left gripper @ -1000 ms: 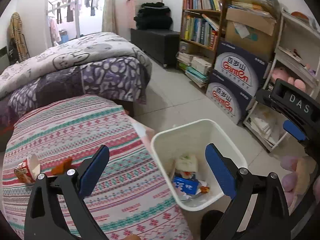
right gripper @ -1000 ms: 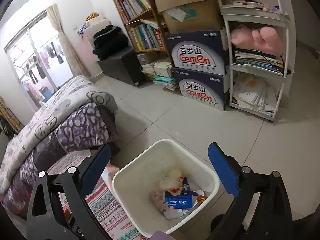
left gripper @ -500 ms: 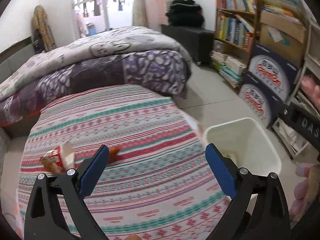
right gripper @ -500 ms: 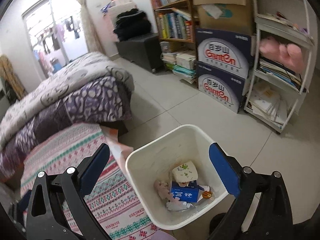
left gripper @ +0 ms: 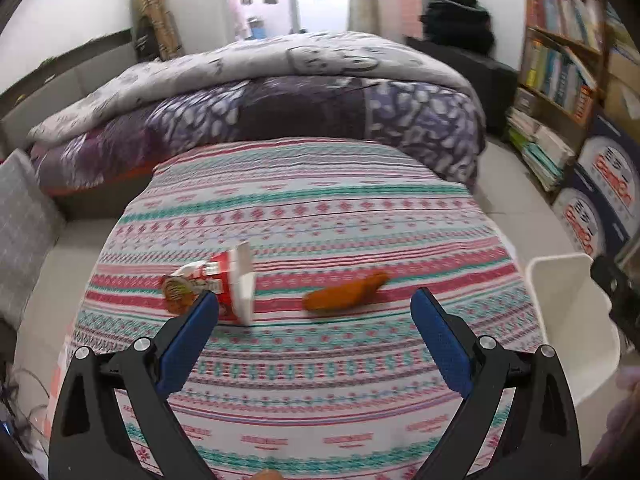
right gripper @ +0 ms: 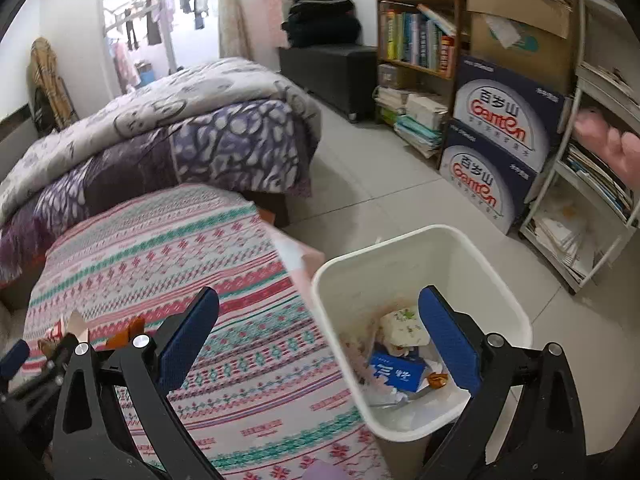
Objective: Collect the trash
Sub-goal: 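Grasp the red noodle cup with the left tool while the right tool moves to the orange piece, then lift the red noodle cup with the left tool while the right tool grasps the orange piece, then carry the noodle cup in the left tool and orange piece in the right tool toward the bin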
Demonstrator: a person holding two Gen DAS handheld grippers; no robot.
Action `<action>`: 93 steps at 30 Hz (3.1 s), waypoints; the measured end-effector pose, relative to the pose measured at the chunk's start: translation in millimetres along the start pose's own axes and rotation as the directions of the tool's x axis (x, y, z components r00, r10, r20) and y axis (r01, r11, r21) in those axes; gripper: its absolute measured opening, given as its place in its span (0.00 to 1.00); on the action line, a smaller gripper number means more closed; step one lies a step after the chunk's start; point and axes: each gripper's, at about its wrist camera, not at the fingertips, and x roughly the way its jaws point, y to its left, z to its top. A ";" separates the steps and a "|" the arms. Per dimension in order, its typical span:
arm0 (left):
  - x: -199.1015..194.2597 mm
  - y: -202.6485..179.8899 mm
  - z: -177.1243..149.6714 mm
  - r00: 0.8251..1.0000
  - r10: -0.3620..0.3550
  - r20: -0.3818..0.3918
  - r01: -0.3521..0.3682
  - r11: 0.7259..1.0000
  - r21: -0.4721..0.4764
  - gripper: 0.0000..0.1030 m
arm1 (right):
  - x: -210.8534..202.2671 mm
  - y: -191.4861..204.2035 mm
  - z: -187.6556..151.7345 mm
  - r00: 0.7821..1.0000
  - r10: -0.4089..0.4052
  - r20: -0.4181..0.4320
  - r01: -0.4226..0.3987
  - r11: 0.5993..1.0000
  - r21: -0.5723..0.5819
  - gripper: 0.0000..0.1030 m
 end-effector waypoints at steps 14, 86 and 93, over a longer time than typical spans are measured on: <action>61.5 93.7 12.4 0.993 0.050 -0.106 -0.068 0.982 -0.175 0.93 | 22.1 70.3 -22.6 0.994 0.073 -0.085 -0.087 0.982 -0.170 0.93; -20.3 99.4 18.3 0.993 0.057 0.103 -0.034 0.976 -0.217 0.82 | 3.3 110.1 -8.8 0.901 0.428 -0.079 -0.435 0.880 -0.189 0.16; -32.9 74.7 19.8 0.991 0.050 0.128 -0.026 0.983 -0.183 0.82 | -13.0 82.7 1.0 0.919 0.395 -0.011 -0.389 0.899 -0.200 0.16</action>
